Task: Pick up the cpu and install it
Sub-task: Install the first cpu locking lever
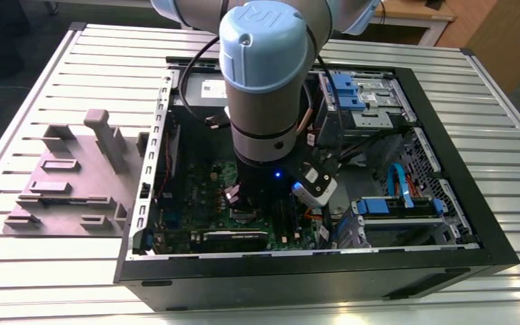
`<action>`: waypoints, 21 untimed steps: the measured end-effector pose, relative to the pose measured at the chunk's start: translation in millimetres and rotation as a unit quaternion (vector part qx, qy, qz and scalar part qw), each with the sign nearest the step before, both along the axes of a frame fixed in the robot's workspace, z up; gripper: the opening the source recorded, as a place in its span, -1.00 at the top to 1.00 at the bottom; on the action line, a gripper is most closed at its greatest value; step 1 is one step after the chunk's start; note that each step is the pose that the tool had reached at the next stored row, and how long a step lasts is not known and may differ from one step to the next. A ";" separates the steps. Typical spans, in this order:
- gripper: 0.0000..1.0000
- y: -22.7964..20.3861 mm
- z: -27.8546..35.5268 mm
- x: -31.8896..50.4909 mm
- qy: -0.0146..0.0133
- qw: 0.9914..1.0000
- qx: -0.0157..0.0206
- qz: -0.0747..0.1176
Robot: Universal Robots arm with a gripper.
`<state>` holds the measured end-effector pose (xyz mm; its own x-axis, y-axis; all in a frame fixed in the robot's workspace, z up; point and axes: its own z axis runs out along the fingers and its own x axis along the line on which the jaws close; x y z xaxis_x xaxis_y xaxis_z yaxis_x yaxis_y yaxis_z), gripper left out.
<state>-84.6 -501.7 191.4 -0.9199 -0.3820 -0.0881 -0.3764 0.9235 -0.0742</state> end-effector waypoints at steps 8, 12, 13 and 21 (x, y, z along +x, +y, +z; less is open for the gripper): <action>0.80 0.1 5.3 -0.1 0.000 1.000 0.000 -0.001; 0.80 0.0 10.8 -0.2 0.000 1.000 0.000 -0.003; 0.80 0.1 12.3 -0.2 0.000 1.000 0.000 -0.004; 0.80 0.0 24.9 -0.2 0.000 1.000 0.000 -0.009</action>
<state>-84.8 -501.7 216.3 -0.9266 -0.3656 -0.0882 -0.3600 0.9300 -0.0740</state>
